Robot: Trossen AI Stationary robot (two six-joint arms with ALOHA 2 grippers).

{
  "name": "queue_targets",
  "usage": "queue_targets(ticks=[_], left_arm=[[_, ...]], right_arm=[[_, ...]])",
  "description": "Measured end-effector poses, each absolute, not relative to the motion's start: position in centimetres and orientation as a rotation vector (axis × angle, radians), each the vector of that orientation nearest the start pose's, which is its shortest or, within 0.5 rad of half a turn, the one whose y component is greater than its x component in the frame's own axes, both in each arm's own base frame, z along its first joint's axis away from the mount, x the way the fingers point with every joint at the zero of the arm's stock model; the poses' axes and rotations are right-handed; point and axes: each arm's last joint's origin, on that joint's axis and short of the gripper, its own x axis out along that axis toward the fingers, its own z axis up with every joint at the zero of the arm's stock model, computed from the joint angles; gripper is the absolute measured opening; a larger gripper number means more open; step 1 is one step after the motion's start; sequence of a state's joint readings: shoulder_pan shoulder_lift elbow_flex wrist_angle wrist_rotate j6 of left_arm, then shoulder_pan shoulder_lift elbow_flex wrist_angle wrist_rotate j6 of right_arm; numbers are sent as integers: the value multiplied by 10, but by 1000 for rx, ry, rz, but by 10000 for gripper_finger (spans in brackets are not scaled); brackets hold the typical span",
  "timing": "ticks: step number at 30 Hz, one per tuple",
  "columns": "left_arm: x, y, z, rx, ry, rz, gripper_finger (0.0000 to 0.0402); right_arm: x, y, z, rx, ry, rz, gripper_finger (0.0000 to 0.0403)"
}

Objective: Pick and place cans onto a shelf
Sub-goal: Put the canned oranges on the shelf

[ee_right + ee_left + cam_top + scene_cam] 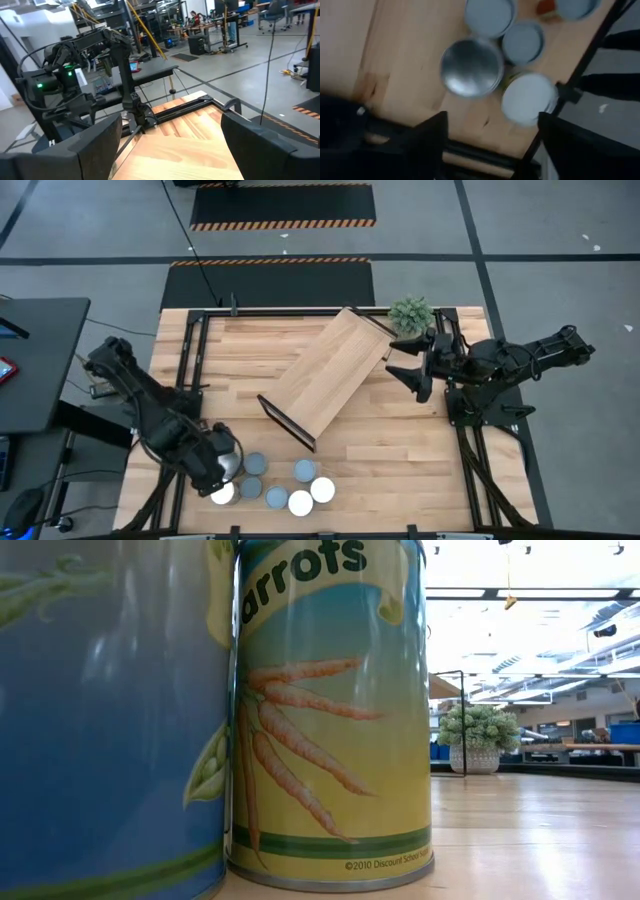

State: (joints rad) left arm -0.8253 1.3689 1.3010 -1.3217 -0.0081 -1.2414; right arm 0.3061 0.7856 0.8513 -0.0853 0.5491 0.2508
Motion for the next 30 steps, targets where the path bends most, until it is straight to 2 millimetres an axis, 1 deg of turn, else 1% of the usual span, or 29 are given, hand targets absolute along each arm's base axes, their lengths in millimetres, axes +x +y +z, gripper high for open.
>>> queue_targets(ticks=[2, 4, 6, 8, 11, 14, 17, 21, 30], left_arm=[[152, -174, 306, -451, 1450, 236, 347], [146, -174, 296, -473, 1465, 293, 356], [139, -173, 286, -516, 1463, 343, 358], [134, -173, 277, -595, 1443, 365, 359], [131, -176, 270, -706, 1408, 364, 359], [126, -179, 263, -760, 1373, 431, 359], [127, -178, 259, -826, 1294, 505, 360], [133, -175, 254, -845, 1277, 563, 360], [142, -182, 245, -827, 1270, 561, 360]], right_arm=[[163, 36, 364, 241, -10, -231, 348], [163, 36, 364, 242, -9, -223, 348], [163, 36, 364, 242, -9, -222, 348], [163, 36, 364, 242, -9, -220, 348], [163, 36, 364, 247, -9, -220, 348], [163, 37, 364, 252, -9, -216, 348], [163, 37, 364, 259, -10, -216, 348], [163, 37, 364, 268, -11, -216, 348], [163, 37, 364, 268, -11, -215, 348]])
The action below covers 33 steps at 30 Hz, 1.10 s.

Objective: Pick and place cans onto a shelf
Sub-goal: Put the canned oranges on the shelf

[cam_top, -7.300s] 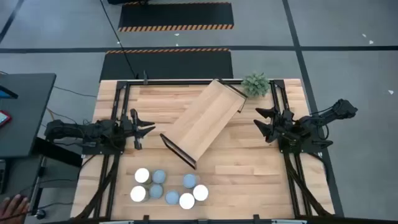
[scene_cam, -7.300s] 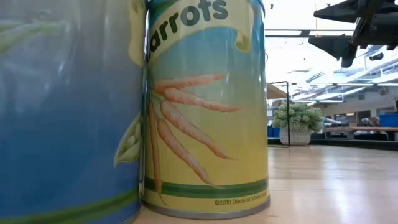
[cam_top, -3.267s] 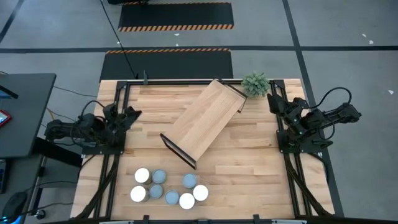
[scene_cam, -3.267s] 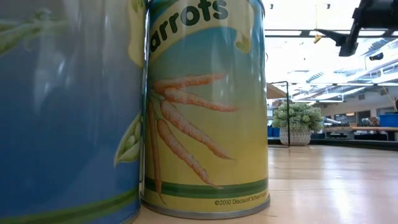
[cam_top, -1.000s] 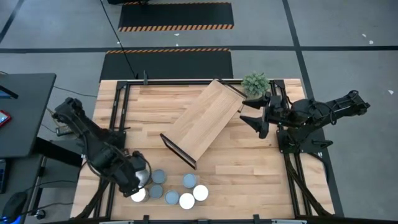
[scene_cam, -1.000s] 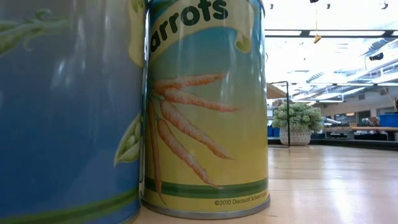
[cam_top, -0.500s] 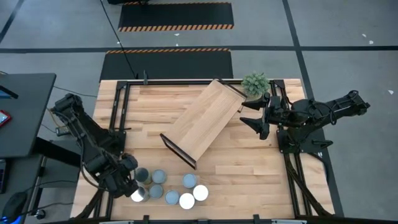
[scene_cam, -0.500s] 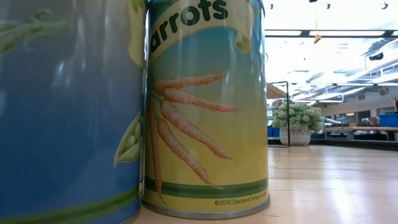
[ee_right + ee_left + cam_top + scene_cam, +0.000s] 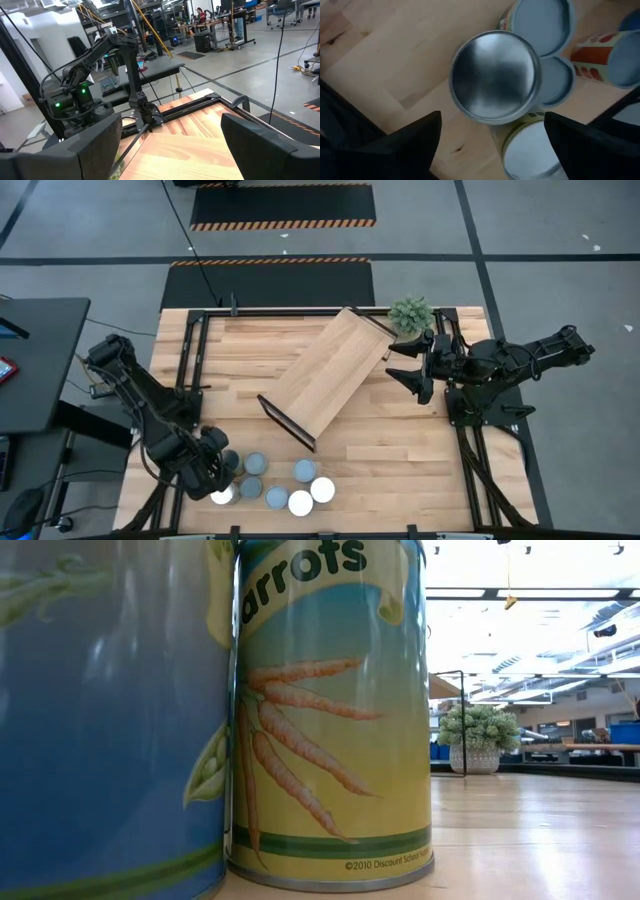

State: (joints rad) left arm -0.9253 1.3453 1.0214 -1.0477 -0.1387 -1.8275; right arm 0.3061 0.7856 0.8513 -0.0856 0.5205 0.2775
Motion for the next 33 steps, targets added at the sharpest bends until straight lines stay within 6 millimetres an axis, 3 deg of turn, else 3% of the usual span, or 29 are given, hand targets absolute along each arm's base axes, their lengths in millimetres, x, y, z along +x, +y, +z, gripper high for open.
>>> queue_targets(ticks=[14, 27, 33], left_arm=[[146, -190, 233, -776, 1284, 598, 360], [157, -181, 233, -809, 1262, 633, 360], [167, -177, 233, -792, 1342, 546, 395]], right_arm=[[163, 37, 364, 269, -13, -215, 348], [163, 37, 364, 270, -13, -215, 348], [163, 37, 364, 270, -13, -215, 348]])
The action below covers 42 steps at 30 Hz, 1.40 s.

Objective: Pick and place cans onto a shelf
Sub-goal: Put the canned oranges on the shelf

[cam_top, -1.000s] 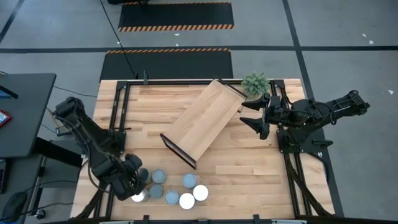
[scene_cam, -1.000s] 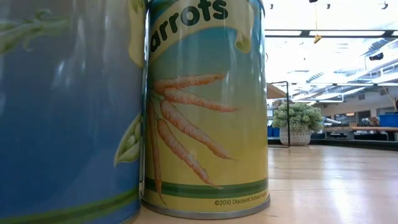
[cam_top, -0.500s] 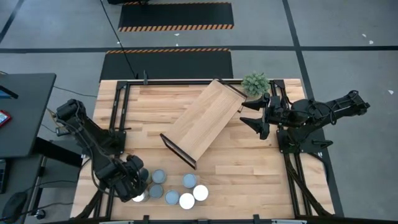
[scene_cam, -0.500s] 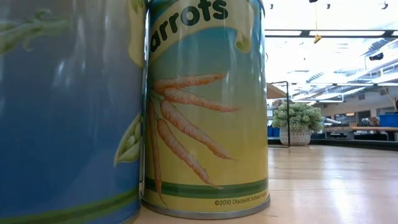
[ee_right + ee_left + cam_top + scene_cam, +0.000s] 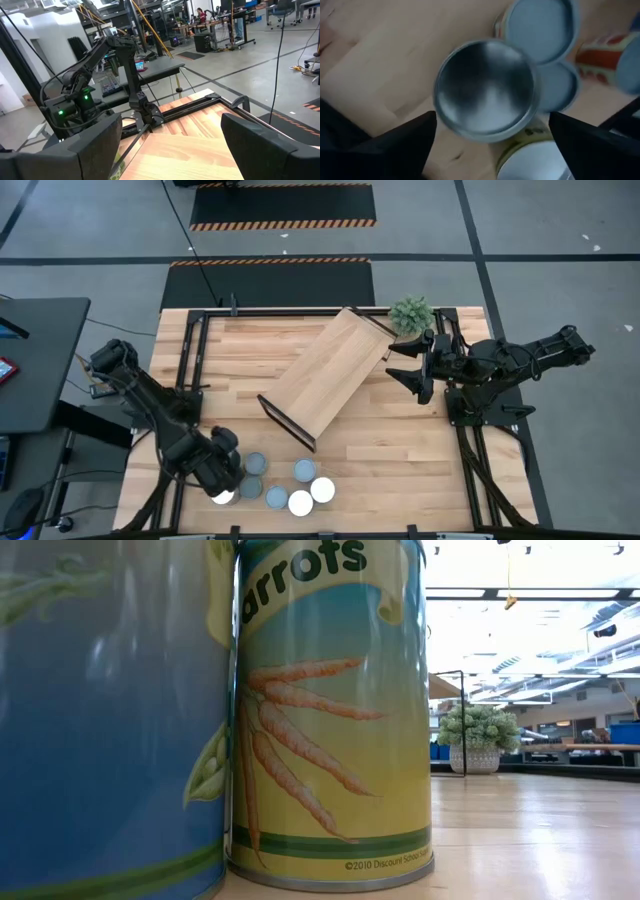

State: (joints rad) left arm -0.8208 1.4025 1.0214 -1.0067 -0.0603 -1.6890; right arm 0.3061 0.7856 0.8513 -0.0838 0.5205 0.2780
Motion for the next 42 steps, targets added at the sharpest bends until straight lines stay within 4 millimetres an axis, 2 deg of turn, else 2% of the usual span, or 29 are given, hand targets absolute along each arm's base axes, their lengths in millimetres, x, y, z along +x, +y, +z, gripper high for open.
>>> queue_targets(ticks=[4, 16, 33, 37, 42], left_arm=[[170, -168, 233, -782, 1440, 559, 397], [174, -167, 233, -771, 1371, 555, 400], [190, -171, 207, -680, 1362, 657, 400], [191, -171, 206, -682, 1360, 650, 380], [191, -170, 207, -672, 1363, 643, 320]], right_arm=[[163, 37, 364, 270, -13, -215, 348], [163, 37, 365, 290, -16, -197, 348], [163, 36, 365, 288, -17, -200, 348], [164, 35, 365, 287, -19, -209, 348], [164, 34, 365, 287, -19, -212, 348]])
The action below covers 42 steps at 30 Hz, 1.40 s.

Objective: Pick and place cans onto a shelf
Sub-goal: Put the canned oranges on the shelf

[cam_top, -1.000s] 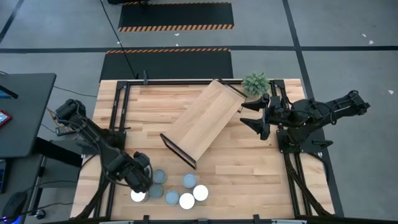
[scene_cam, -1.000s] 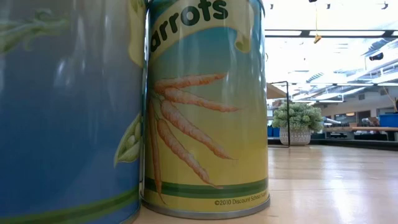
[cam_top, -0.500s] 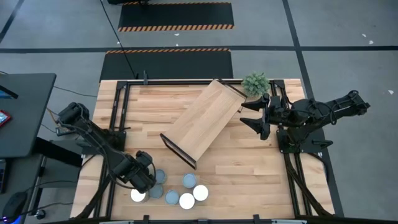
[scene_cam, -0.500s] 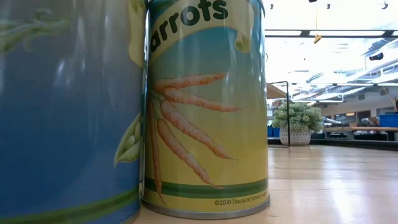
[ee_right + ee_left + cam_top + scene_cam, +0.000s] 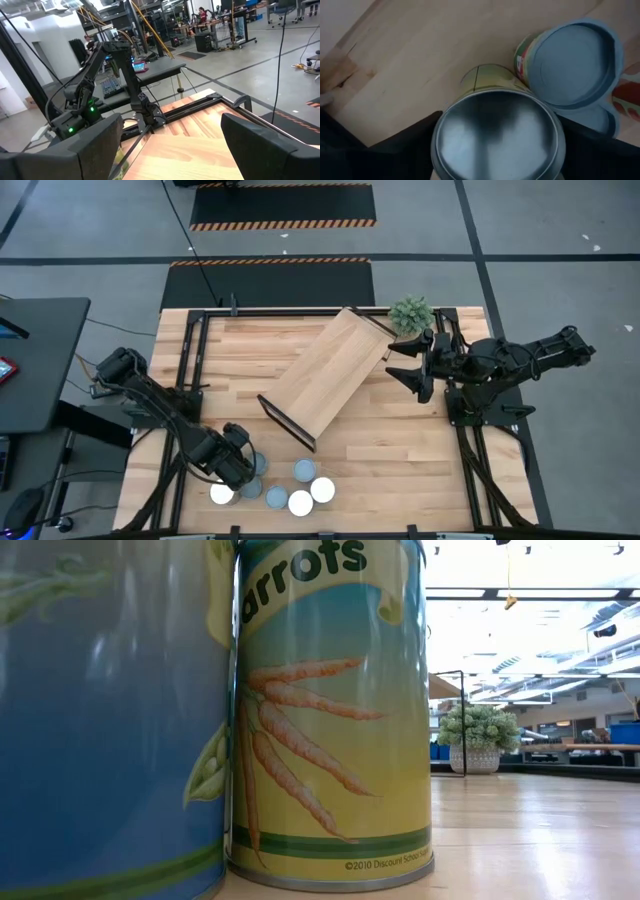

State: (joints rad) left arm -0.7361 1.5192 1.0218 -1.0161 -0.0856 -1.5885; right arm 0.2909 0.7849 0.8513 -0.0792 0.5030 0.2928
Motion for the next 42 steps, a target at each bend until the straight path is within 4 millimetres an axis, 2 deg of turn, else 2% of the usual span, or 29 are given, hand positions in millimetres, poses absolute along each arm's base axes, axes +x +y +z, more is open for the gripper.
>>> queue_targets(ticks=[1, 7, 11, 22, 28, 35, 42], left_arm=[[191, -170, 207, -669, 1364, 639, 310], [189, -160, 209, -637, 1386, 695, 310], [184, -144, 222, -630, 1394, 722, 310], [162, -81, 266, -636, 1382, 711, 310], [157, -47, 280, -677, 1331, 696, 310], [164, -7, 289, -663, 1306, 678, 310], [187, 39, 310, -640, 1250, 626, 310]], right_arm=[[164, 34, 365, 287, -19, -212, 348], [164, 34, 365, 287, -20, -212, 348], [164, 34, 365, 288, -23, -212, 348], [164, 34, 365, 289, -22, -212, 348], [164, 32, 365, 287, -23, -229, 348], [167, 16, 364, 320, -28, -302, 348], [168, -5, 359, 321, 7, -382, 348]])
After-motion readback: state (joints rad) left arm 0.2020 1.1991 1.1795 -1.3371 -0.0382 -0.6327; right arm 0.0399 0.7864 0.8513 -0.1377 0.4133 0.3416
